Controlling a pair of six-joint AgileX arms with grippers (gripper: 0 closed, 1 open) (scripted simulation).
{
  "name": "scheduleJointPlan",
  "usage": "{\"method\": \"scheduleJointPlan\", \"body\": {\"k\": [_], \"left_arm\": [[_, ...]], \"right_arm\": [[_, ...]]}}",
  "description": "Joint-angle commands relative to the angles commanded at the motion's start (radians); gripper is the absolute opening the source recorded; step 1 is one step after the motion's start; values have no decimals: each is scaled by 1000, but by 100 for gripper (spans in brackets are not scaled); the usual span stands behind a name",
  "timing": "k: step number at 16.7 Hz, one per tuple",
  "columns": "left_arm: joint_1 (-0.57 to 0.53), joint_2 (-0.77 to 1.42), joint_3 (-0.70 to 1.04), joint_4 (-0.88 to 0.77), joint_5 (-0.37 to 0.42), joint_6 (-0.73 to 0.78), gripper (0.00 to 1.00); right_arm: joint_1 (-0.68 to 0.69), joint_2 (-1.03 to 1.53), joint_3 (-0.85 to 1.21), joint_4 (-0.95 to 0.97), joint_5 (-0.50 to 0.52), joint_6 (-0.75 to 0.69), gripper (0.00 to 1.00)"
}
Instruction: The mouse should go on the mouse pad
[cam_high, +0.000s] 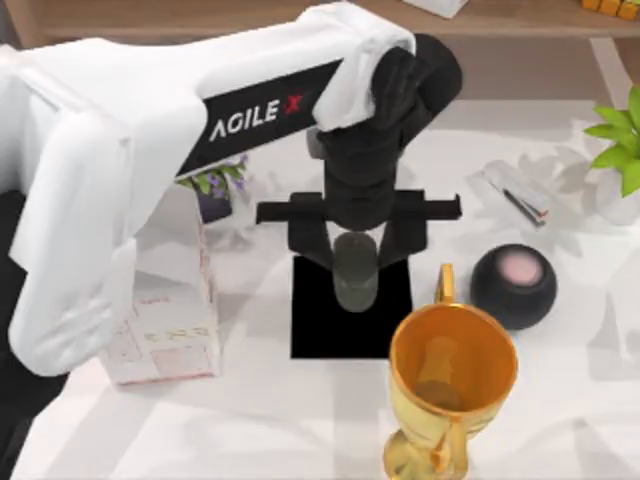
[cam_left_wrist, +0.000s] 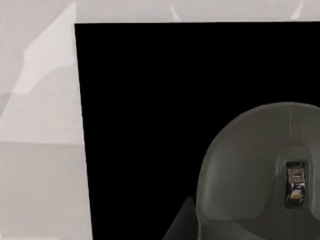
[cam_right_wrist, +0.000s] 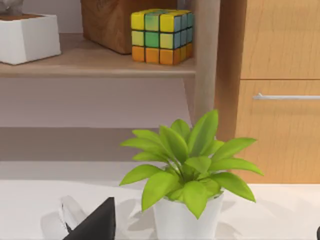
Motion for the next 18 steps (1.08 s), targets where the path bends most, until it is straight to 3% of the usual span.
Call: {"method": "scheduleJointPlan", "body": {"k": [12,18], "left_arm": [[-1,24,-52,57,0,-4,0],[-1,24,-52,57,0,-4,45]], "right_arm": [[0,0,0,0,0,0,100],[0,0,0,0,0,0,100]]}}
